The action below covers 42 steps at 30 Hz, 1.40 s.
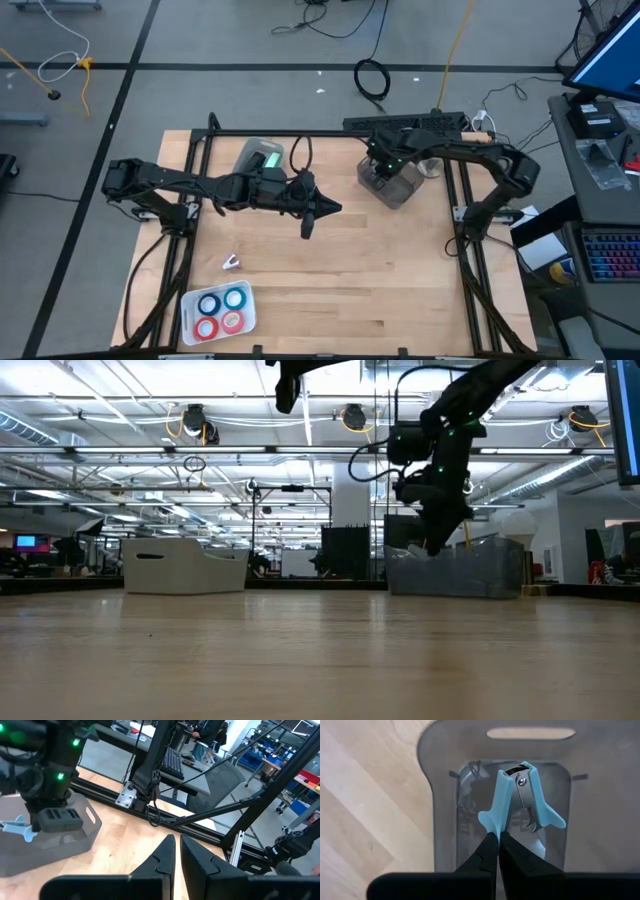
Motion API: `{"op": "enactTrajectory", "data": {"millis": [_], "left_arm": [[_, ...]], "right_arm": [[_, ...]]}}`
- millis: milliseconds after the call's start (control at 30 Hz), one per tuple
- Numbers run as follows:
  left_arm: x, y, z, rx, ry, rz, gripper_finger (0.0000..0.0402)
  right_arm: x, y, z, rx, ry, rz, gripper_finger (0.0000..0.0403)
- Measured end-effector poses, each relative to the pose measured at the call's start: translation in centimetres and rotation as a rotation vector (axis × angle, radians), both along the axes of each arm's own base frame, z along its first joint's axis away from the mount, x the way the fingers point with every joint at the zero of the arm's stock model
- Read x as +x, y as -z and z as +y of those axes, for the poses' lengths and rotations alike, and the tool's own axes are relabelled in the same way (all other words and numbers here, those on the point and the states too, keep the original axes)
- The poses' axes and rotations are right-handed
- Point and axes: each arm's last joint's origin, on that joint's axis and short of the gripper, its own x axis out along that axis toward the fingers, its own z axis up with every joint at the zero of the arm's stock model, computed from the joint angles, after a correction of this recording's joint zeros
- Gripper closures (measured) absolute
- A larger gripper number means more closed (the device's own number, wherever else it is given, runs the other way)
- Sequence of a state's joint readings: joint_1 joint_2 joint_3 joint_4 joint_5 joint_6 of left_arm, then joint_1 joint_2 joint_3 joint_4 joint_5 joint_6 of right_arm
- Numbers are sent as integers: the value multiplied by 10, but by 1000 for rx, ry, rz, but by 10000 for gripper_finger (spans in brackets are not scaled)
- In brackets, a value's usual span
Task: Pick and place Stapler, Stapler remover, tape
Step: Put the light blue stapler remover into the black bin
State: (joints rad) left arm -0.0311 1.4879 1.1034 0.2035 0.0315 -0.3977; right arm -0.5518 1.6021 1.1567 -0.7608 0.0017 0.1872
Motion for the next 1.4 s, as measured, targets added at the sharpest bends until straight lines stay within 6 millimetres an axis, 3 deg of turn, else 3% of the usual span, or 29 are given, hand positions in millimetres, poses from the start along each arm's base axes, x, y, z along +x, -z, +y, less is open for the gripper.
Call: {"op": "enactTrajectory", "data": {"millis": [300, 833, 1400], "left_arm": [[0, 0, 0, 26, 4, -1, 376], [0, 0, 0, 32, -1, -1, 376], [0, 0, 0, 30, -1, -1, 376]], "right_arm": [[3, 25, -9, 52, -3, 95, 403], [3, 28, -11, 41, -13, 121, 402], [2, 26, -10, 41, -14, 115, 332]]}}
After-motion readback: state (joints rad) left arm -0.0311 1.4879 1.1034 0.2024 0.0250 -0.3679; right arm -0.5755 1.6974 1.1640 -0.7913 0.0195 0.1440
